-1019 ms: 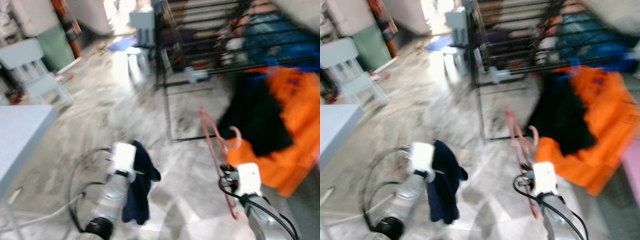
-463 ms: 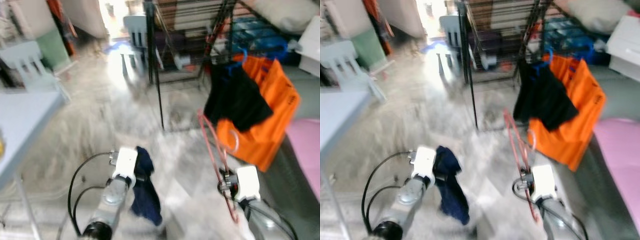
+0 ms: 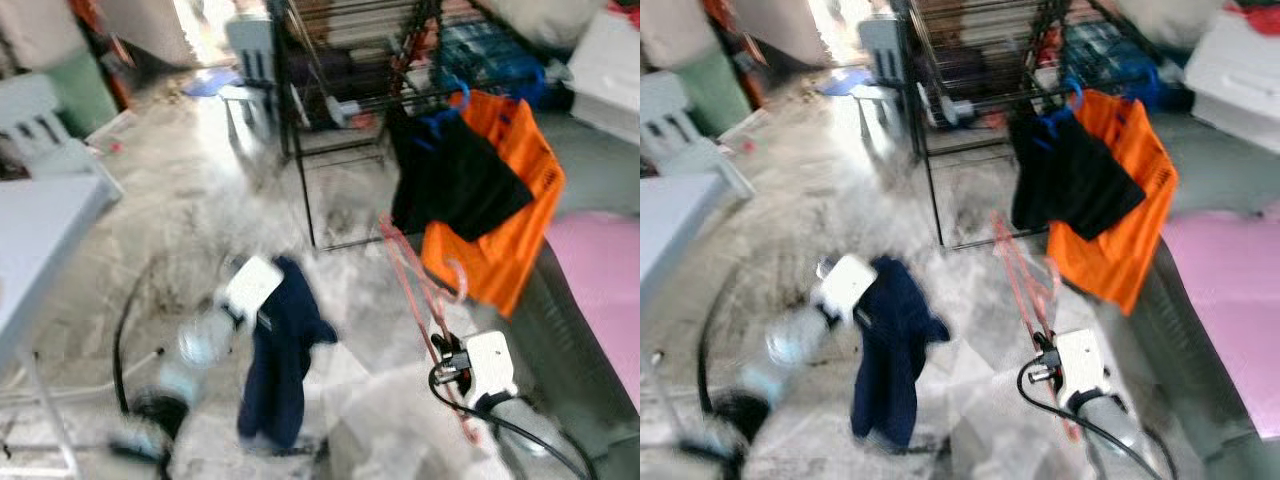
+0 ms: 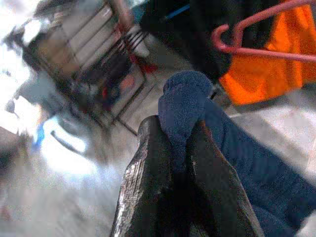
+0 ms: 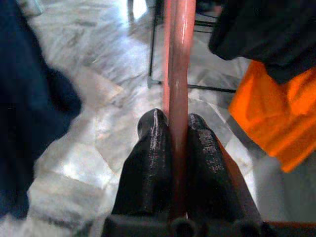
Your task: Hang hanger
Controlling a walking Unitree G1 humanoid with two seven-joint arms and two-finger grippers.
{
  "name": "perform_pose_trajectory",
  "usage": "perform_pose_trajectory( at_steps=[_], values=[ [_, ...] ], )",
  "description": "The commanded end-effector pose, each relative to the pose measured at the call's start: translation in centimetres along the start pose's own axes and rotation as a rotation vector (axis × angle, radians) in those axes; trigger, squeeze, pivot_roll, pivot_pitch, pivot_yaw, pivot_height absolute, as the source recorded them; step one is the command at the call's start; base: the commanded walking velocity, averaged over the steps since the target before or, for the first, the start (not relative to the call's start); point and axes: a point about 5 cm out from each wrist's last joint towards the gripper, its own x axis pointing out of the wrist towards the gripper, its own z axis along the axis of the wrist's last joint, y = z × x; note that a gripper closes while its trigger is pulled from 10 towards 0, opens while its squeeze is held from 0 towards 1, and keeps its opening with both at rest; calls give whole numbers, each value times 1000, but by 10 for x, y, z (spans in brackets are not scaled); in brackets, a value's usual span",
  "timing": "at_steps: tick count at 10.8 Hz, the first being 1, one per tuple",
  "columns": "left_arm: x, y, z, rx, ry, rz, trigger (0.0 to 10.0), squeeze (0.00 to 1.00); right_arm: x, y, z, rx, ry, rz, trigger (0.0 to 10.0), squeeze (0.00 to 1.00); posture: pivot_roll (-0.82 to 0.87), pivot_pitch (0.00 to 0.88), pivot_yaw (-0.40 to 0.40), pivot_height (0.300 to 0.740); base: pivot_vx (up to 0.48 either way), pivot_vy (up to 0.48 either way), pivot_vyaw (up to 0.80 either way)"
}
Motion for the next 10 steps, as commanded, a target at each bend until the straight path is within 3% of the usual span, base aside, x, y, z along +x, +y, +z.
perform_pose_trajectory(
  at_steps=[1, 3, 4, 5, 7, 10],
  values=[
    [2, 5, 4, 67, -15, -59, 10000, 0, 4, 4, 11, -38, -33, 50, 10000, 0, -112, 51, 120, 740, 0, 0, 0],
    [6, 22, 6, 306, 38, -166, 10000, 0, -1, -17, 24, -126, -38, 87, 10000, 0, -111, 74, 149, 740, 0, 0, 0],
    [7, 32, 8, 479, 48, -180, 10000, 0, -6, -20, 28, -163, -32, 131, 10000, 0, -110, 84, 161, 740, 0, 0, 0],
    [9, 43, 8, 555, 79, -150, 10000, 0, -10, -23, 32, -188, -26, 169, 10000, 0, -110, 89, 166, 740, 0, 0, 0],
    [11, 60, 14, 610, 84, -85, 10000, 0, -23, -28, 42, -197, -14, 267, 10000, 0, -111, 104, 184, 740, 0, 0, 0],
    [16, 65, 26, 623, 5, -9, 10000, 0, -40, -31, 45, -162, 60, 422, 10000, 0, -110, 112, 188, 740, 0, 0, 0]
  ],
)
